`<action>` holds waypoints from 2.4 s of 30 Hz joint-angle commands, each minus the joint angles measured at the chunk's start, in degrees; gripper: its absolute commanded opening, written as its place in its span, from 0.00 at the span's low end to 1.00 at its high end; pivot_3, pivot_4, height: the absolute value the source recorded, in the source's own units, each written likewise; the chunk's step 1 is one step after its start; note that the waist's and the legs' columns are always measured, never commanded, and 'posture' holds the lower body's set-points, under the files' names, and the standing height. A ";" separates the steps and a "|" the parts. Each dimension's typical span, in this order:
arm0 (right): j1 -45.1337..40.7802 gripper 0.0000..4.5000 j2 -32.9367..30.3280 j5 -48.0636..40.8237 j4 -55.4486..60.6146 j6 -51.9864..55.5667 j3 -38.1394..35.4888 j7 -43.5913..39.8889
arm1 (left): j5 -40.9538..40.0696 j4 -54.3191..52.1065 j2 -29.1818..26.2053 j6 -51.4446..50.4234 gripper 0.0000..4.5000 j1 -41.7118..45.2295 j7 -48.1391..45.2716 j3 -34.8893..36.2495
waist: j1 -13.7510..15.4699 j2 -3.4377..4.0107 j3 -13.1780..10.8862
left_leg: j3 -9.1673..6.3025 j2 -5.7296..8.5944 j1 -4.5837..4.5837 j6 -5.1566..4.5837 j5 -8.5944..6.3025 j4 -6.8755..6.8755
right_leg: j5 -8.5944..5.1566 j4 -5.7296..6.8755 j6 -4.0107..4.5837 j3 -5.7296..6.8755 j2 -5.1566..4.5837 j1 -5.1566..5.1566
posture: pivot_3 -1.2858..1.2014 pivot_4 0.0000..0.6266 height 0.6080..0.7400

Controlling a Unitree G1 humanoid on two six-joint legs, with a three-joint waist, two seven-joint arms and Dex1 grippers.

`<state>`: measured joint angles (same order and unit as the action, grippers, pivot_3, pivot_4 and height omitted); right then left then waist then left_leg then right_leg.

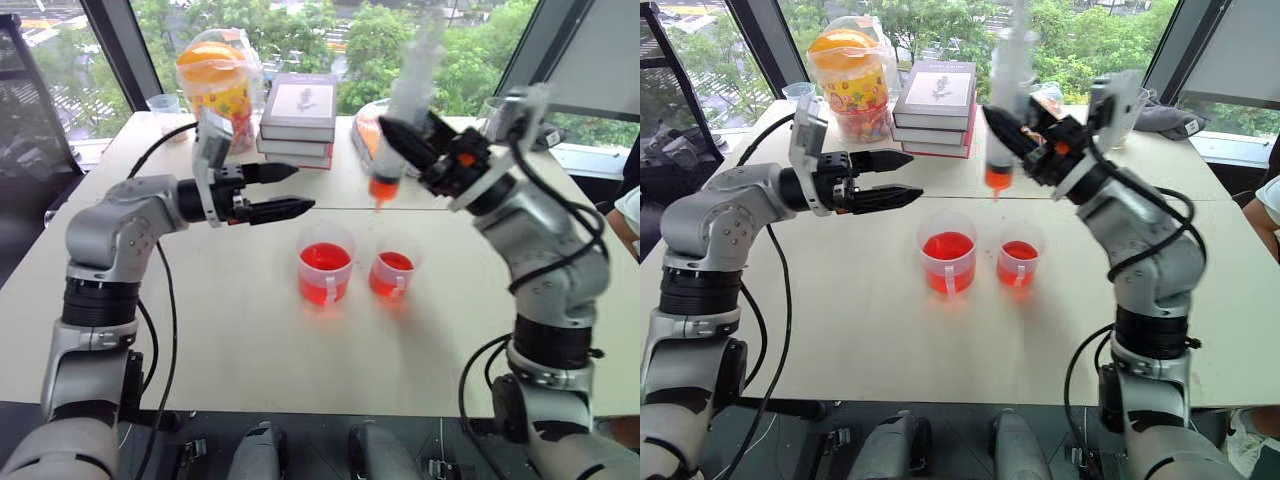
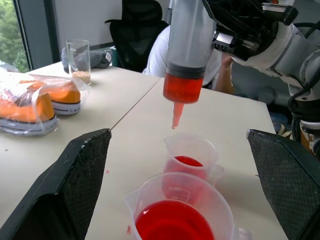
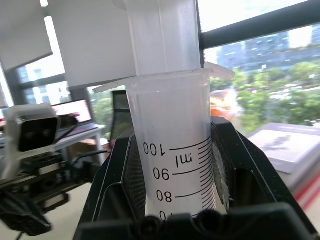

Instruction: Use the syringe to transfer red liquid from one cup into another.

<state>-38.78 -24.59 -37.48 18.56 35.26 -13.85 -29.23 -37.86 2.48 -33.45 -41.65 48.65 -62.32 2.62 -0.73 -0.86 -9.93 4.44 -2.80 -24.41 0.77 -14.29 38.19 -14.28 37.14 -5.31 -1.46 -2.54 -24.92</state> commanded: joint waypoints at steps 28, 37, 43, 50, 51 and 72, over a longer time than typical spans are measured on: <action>14.98 0.31 0.48 5.01 2.98 -8.30 3.90 0.87 | 8.90 24.71 22.36 15.68 1.00 23.94 -10.46 -7.65 | -0.14 0.00 0.00 | -0.05 0.02 -0.01 -0.01 0.00 0.02 | -0.01 -0.04 0.00 -0.04 0.09 0.01 | 0.52 0.24 1.00; 14.68 0.31 0.00 4.79 4.27 -7.29 4.38 1.05 | 10.22 29.91 26.04 17.45 0.25 26.25 -10.33 -6.59 | -0.09 -0.01 0.00 | -0.06 0.03 -0.02 -0.01 0.00 0.02 | -0.01 -0.05 -0.01 -0.03 0.09 0.00 | 0.52 0.24 1.00; 13.94 0.31 -0.92 3.82 6.80 -5.33 3.76 1.75 | 12.65 30.52 26.64 18.56 0.01 24.92 -11.14 -7.57 | -0.03 -0.01 -0.01 | -0.06 0.03 -0.03 -0.01 0.00 0.02 | -0.01 -0.05 -0.01 -0.03 0.08 0.00 | 0.52 0.24 1.00; 11.44 0.31 -3.40 0.39 10.98 -1.23 1.38 3.13 | 15.27 31.39 26.53 19.08 0.01 22.53 -12.22 -8.70 | -0.08 -0.01 -0.01 | -0.07 0.03 -0.02 -0.01 -0.01 0.02 | -0.01 -0.05 0.00 -0.04 0.08 0.00 | 0.52 0.24 1.00; 11.16 0.31 -3.72 0.07 11.22 -0.87 1.22 3.25 | 15.50 31.57 26.54 19.26 0.01 22.35 -12.25 -8.76 | -0.06 -0.01 -0.01 | -0.06 0.03 -0.02 -0.01 -0.01 0.02 | -0.01 -0.04 0.00 -0.03 0.08 0.00 | 0.52 0.24 1.00; 7.03 0.31 -6.55 -5.80 12.44 2.89 -1.41 5.98 | 16.92 29.00 25.97 16.71 0.01 16.38 -11.50 -10.71 | 0.00 -0.01 -0.01 | -0.06 0.03 -0.03 -0.01 -0.01 0.02 | -0.01 -0.04 -0.01 -0.04 0.07 0.00 | 0.52 0.24 1.00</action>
<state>-26.34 -30.97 -40.48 24.65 41.99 -11.99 -22.61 -23.69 30.37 -8.29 -22.43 66.45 -73.36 -3.42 -0.73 -0.88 -9.93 4.37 -2.77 -24.45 0.75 -14.30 38.22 -14.28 37.10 -5.32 -1.49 -2.47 -24.91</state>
